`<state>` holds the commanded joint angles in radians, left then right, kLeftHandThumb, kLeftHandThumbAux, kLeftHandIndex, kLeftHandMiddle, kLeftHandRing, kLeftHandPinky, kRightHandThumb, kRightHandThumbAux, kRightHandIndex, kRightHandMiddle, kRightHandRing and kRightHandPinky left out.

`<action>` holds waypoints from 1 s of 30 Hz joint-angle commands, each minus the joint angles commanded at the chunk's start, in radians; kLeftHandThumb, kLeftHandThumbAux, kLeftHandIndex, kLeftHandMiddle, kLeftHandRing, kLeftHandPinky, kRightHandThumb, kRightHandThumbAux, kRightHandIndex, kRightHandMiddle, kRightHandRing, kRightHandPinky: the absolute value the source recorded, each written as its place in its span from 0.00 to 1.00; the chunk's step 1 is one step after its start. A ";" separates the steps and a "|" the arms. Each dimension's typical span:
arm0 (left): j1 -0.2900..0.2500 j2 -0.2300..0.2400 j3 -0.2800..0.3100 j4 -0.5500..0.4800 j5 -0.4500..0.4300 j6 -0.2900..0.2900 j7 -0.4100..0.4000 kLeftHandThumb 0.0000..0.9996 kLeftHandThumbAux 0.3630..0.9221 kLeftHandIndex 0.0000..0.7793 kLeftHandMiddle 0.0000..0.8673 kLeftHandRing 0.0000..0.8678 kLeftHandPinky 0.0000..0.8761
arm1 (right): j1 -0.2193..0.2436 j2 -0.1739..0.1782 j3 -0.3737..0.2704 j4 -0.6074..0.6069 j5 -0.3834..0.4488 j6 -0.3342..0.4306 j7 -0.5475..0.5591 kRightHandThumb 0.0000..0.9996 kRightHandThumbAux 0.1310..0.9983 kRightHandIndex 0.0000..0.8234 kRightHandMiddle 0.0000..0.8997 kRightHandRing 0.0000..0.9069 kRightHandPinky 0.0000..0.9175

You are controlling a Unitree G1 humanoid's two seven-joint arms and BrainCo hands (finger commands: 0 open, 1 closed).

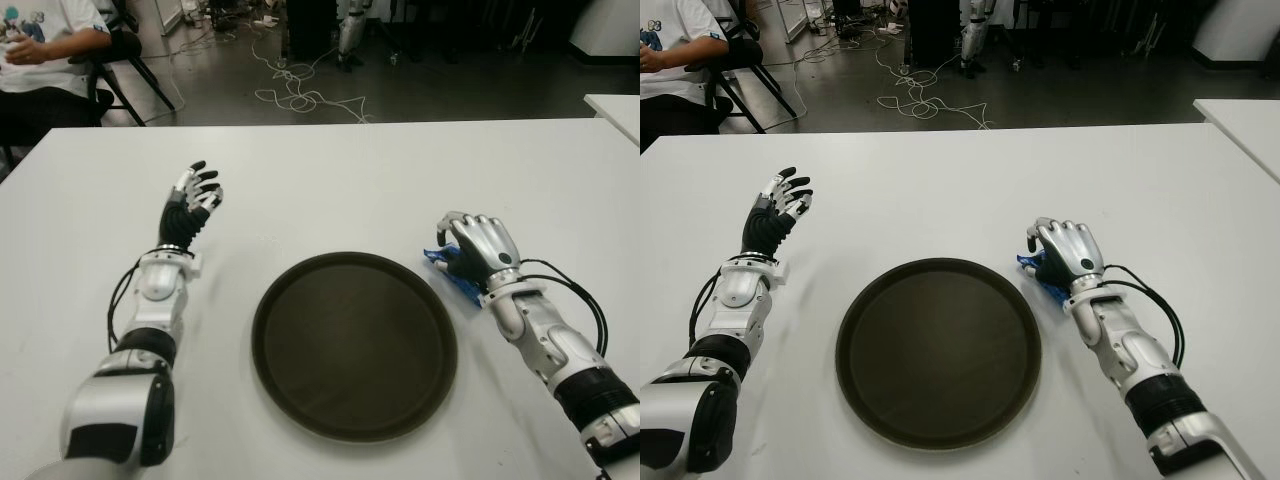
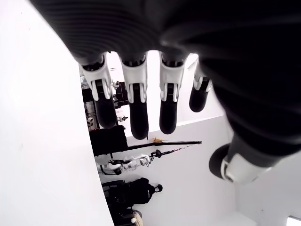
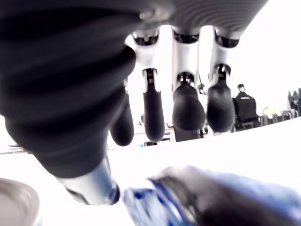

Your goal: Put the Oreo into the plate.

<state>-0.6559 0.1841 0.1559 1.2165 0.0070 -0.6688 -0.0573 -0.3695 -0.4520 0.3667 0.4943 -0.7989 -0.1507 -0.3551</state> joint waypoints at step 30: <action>-0.002 -0.002 0.003 0.002 0.004 0.007 0.005 0.34 0.47 0.14 0.23 0.22 0.23 | -0.055 -0.003 0.018 -0.017 -0.033 0.021 0.027 0.15 0.85 0.77 0.86 0.85 0.81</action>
<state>-0.6583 0.1817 0.1586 1.2180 0.0110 -0.6618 -0.0525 -0.4241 -0.4550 0.3850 0.4770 -0.8321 -0.1297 -0.3276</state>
